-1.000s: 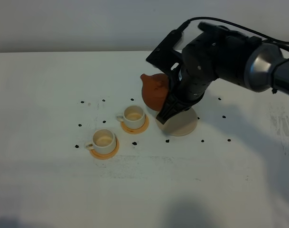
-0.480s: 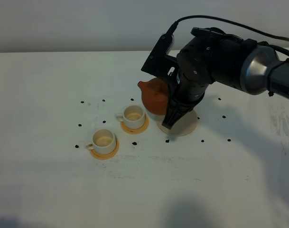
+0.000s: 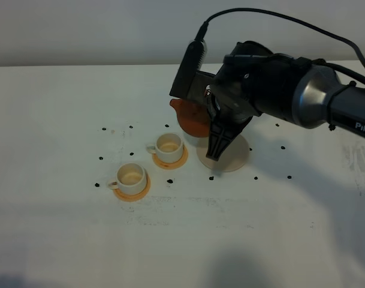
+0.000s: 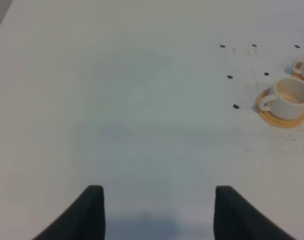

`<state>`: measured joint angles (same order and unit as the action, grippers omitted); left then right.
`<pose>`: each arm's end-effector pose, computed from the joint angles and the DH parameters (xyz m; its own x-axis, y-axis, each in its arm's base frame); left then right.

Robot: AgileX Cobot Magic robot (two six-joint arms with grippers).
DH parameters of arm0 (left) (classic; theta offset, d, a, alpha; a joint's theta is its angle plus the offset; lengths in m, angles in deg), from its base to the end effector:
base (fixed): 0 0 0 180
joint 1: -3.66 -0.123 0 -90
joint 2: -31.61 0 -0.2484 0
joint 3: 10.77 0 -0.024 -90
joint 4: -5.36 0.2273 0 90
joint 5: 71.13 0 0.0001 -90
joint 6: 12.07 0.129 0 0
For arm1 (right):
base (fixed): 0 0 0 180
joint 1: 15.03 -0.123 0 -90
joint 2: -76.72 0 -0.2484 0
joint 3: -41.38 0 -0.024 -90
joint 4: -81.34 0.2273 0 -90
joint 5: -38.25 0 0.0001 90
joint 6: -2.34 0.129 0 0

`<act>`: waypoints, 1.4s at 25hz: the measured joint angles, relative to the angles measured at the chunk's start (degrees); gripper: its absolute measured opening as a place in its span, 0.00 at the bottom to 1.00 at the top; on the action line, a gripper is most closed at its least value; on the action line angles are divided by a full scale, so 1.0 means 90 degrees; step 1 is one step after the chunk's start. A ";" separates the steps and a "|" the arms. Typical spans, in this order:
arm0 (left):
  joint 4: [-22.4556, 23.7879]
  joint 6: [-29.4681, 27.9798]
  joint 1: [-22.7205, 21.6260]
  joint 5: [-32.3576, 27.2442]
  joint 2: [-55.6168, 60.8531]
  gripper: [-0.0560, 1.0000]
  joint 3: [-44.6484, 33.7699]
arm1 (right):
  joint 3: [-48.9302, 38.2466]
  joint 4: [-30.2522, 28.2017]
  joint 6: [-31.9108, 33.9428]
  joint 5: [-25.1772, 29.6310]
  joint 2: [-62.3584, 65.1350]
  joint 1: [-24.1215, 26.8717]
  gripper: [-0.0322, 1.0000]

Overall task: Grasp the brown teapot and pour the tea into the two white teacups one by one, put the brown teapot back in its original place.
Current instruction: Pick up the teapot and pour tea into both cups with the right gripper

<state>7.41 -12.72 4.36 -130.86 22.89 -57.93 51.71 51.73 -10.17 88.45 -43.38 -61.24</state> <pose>0.0455 0.0034 0.2522 -0.4321 0.0120 -0.9018 -0.0128 0.9997 0.0194 0.3088 0.2513 0.1746 -0.2317 -0.9600 -0.1569 -0.8128 0.2797 -0.5111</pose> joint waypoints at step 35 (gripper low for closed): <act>0.0000 0.0000 0.0000 0.0000 0.0000 0.53 0.0000 | -0.0274 -0.1188 0.0337 0.0245 -0.0425 -0.0431 0.12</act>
<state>7.41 -12.72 4.36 -130.86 22.89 -57.93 49.24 41.05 -7.13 90.66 -47.20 -65.12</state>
